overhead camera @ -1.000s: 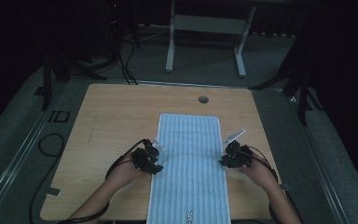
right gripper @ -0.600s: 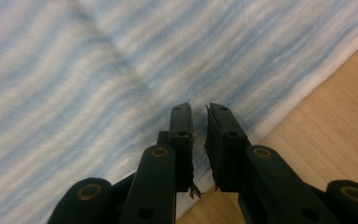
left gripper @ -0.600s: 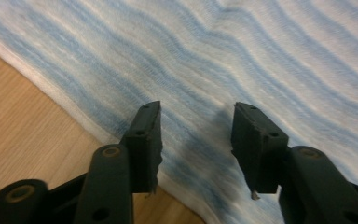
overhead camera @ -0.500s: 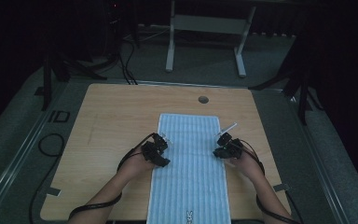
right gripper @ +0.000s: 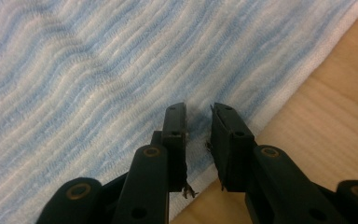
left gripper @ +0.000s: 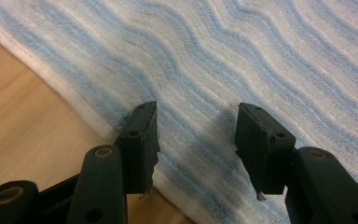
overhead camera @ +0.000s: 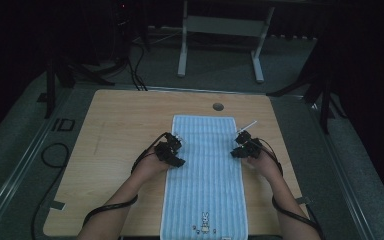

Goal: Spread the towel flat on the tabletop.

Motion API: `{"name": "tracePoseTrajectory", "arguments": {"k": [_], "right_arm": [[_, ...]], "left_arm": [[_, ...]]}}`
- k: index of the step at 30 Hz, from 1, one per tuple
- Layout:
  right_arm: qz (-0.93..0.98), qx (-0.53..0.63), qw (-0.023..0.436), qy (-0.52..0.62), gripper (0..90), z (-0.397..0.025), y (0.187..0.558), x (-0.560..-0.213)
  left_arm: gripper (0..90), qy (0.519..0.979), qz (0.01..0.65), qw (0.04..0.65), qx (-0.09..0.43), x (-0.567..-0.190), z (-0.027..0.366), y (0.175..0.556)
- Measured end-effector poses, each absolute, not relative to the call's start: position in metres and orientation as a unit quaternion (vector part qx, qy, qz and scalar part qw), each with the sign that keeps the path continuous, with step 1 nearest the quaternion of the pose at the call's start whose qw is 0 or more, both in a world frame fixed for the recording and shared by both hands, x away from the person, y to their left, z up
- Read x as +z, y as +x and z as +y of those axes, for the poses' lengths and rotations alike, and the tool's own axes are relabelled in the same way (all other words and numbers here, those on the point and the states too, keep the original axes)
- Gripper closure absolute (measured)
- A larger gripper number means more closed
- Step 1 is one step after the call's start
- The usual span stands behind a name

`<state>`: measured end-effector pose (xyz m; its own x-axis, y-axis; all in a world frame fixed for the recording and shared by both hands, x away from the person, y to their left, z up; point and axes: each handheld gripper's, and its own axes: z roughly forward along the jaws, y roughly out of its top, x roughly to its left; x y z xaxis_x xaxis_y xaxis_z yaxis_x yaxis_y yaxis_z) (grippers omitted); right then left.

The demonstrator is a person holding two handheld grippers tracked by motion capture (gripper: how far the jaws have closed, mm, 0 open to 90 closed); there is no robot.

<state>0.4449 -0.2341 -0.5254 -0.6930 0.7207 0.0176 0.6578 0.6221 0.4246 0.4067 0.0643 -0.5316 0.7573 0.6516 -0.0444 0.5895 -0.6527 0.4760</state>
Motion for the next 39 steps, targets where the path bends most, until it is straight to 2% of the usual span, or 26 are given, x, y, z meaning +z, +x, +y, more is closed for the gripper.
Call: {"name": "tracePoseTrajectory", "arguments": {"k": [6, 17, 20, 22, 33, 39], "right_arm": [[0.895, 0.202, 0.075, 0.391, 75.0, -0.235, 0.457, -0.525], [0.896, 0.188, 0.079, 0.395, 74.7, -0.230, 0.471, -0.524], [0.895, 0.187, 0.074, 0.399, 71.5, -0.231, 0.472, -0.523], [0.895, 0.194, 0.090, 0.392, 70.0, -0.233, 0.470, -0.521], [0.869, 0.212, 0.112, 0.432, 54.3, -0.249, 0.480, -0.505], [0.848, 0.208, 0.120, 0.473, 56.8, -0.246, 0.494, -0.505]], "left_arm": [[48.1, 0.901, 0.347, 0.253, 0.064, -0.533, 0.067, 0.418], [48.2, 0.901, 0.362, 0.225, 0.081, -0.531, 0.060, 0.435], [46.3, 0.900, 0.370, 0.212, 0.086, -0.529, 0.060, 0.436], [44.4, 0.897, 0.376, 0.213, 0.094, -0.526, 0.063, 0.437], [42.4, 0.848, 0.454, 0.245, 0.119, -0.515, 0.097, 0.458], [42.4, 0.841, 0.464, 0.252, 0.122, -0.516, 0.100, 0.468]]}}
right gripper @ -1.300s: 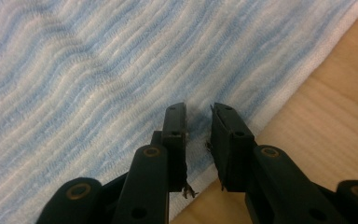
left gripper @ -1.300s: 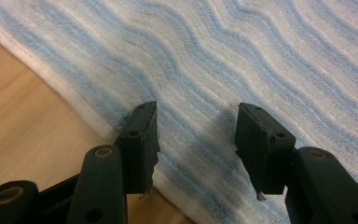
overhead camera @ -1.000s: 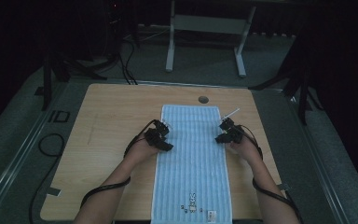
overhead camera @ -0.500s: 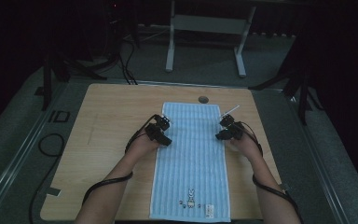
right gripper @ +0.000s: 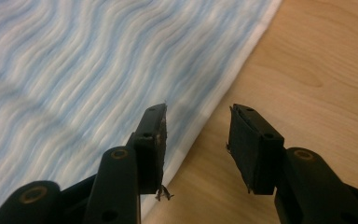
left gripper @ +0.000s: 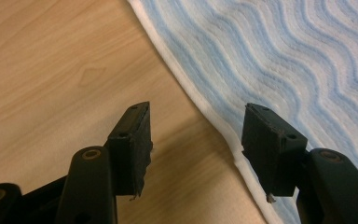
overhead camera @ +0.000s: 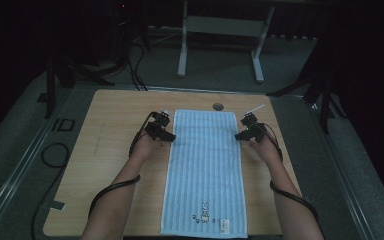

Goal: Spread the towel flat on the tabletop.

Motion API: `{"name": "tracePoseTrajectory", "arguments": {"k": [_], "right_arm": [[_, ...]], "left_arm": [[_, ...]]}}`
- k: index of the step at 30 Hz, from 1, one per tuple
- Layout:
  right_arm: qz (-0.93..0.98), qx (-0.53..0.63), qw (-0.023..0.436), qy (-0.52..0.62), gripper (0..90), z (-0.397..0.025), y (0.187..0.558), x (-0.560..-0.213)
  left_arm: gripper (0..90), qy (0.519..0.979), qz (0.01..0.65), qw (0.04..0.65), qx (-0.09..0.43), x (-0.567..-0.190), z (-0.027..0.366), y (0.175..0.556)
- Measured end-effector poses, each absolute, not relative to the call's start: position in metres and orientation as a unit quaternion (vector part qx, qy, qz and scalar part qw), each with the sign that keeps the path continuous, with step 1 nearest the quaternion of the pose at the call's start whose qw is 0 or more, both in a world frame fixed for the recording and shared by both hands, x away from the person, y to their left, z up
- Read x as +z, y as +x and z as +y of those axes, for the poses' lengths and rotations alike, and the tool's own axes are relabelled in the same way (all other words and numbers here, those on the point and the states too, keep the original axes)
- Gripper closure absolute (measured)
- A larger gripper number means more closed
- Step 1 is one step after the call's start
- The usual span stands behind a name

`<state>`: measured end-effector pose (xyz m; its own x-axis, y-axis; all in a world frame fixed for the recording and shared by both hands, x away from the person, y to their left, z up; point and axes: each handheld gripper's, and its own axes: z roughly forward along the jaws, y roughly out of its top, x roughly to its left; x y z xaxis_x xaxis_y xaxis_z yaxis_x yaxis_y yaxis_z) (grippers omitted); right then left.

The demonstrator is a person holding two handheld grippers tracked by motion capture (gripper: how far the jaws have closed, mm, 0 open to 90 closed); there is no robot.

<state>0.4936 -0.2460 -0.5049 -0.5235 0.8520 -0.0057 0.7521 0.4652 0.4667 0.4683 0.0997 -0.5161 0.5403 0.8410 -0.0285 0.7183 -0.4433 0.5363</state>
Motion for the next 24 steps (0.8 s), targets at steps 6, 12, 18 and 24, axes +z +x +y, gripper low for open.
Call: {"name": "tracePoseTrajectory", "arguments": {"k": [6, 12, 18, 24], "right_arm": [[0.843, 0.197, 0.112, 0.487, 57.2, -0.240, 0.504, -0.514], [0.847, 0.181, 0.113, 0.487, 64.4, -0.235, 0.507, -0.524], [0.854, 0.183, 0.104, 0.475, 80.7, -0.231, 0.505, -0.525], [0.866, 0.164, 0.120, 0.458, 86.2, -0.224, 0.505, -0.524]], "left_arm": [[42.5, 0.837, 0.473, 0.249, 0.118, -0.527, 0.099, 0.478], [44.3, 0.837, 0.476, 0.245, 0.113, -0.533, 0.096, 0.484], [50.6, 0.841, 0.467, 0.247, 0.120, -0.536, 0.087, 0.489], [87.4, 0.847, 0.452, 0.258, 0.107, -0.533, 0.075, 0.485]]}}
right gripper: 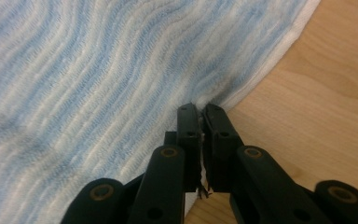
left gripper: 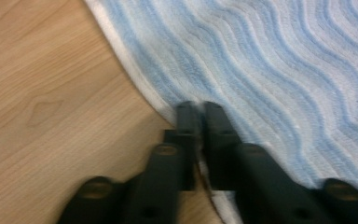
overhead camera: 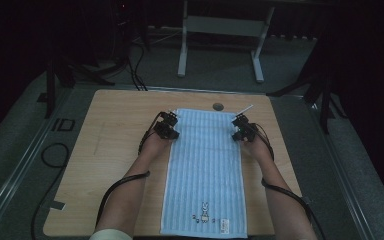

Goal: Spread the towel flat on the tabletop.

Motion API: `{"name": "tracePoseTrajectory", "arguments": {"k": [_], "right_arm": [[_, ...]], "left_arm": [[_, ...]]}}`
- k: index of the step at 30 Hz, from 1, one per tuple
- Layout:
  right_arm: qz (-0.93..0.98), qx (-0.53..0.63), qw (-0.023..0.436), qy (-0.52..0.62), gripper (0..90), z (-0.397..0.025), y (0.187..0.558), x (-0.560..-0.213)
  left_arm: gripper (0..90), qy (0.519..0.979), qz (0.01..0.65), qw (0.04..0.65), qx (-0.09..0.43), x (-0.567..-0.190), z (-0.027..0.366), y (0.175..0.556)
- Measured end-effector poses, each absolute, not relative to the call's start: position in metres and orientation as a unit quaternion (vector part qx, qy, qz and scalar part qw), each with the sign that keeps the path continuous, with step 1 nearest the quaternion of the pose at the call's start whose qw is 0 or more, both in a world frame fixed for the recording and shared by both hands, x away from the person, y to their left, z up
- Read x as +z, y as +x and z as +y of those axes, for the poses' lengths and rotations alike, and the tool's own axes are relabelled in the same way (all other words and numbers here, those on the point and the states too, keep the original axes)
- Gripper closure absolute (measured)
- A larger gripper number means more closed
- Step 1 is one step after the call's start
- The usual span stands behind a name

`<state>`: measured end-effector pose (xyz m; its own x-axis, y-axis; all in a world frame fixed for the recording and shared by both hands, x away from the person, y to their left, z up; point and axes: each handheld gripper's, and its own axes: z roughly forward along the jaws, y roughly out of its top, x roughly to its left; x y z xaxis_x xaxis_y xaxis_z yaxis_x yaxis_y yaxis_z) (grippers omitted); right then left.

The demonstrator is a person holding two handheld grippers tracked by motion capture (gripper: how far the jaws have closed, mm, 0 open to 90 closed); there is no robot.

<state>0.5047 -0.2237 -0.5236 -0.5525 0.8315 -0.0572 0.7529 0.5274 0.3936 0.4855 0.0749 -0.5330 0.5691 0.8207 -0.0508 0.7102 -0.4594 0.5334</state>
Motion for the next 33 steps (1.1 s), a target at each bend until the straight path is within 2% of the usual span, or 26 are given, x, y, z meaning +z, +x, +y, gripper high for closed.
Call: {"name": "tracePoseTrajectory", "arguments": {"k": [18, 23, 30, 33], "right_arm": [[0.870, 0.227, 0.124, 0.420, 86.6, -0.240, 0.469, -0.484], [0.873, 0.256, 0.110, 0.401, 86.4, -0.245, 0.442, -0.479], [0.889, 0.248, 0.101, 0.372, 86.2, -0.242, 0.409, -0.498], [0.897, 0.228, 0.088, 0.369, 79.0, -0.241, 0.404, -0.507]], "left_arm": [[88.7, 0.836, 0.426, 0.338, 0.079, -0.479, 0.107, 0.448], [88.7, 0.843, 0.413, 0.336, 0.079, -0.482, 0.112, 0.422], [88.5, 0.857, 0.406, 0.312, 0.059, -0.503, 0.113, 0.392], [88.2, 0.856, 0.413, 0.309, 0.043, -0.512, 0.115, 0.387]]}}
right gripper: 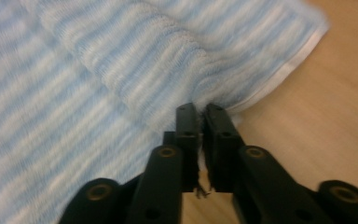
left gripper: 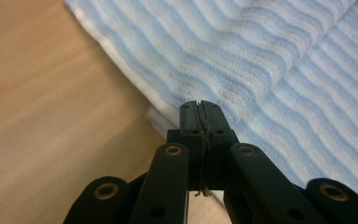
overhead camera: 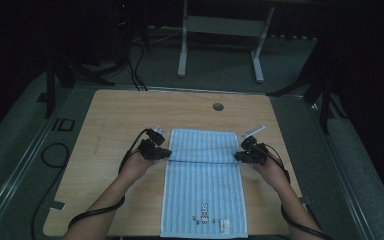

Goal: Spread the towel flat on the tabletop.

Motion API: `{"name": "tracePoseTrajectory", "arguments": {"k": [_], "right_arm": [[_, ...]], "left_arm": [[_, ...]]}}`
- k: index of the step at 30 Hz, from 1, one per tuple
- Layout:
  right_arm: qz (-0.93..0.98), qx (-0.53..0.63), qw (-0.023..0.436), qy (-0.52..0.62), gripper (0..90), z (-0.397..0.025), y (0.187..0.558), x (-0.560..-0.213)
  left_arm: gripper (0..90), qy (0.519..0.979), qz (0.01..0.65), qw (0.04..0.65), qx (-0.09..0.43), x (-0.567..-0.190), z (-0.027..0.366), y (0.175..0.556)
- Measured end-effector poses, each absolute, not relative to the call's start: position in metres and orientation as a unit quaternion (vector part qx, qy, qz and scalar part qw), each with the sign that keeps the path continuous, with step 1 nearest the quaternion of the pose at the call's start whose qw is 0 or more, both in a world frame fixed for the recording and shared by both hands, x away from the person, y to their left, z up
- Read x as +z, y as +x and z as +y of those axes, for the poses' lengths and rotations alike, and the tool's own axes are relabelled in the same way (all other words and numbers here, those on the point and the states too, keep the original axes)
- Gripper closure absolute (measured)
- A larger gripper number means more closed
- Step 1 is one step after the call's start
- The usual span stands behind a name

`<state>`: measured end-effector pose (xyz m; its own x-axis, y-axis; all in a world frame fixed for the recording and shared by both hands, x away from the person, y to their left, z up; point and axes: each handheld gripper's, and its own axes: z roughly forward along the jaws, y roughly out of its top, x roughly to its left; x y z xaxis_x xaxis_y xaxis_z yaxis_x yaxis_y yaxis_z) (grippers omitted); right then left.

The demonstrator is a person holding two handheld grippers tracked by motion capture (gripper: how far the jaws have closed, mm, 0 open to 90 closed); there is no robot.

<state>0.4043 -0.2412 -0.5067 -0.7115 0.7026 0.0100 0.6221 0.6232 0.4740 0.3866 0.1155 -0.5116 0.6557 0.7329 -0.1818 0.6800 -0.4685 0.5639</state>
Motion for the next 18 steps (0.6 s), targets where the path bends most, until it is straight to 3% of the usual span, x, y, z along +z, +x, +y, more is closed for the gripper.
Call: {"name": "tracePoseTrajectory", "arguments": {"k": [2, 4, 10, 18], "right_arm": [[0.898, 0.221, 0.082, 0.372, 74.4, -0.242, 0.402, -0.506], [0.892, 0.235, 0.090, 0.376, 71.8, -0.244, 0.400, -0.500], [0.887, 0.253, 0.100, 0.372, 81.5, -0.233, 0.399, -0.493], [0.903, 0.217, 0.085, 0.362, 83.0, -0.215, 0.409, -0.524]], "left_arm": [[83.9, 0.852, 0.417, 0.311, 0.052, -0.509, 0.117, 0.385], [71.2, 0.852, 0.411, 0.317, 0.064, -0.502, 0.118, 0.383], [69.7, 0.859, 0.392, 0.325, 0.043, -0.500, 0.105, 0.388], [72.7, 0.873, 0.396, 0.284, 0.029, -0.530, 0.091, 0.401]]}}
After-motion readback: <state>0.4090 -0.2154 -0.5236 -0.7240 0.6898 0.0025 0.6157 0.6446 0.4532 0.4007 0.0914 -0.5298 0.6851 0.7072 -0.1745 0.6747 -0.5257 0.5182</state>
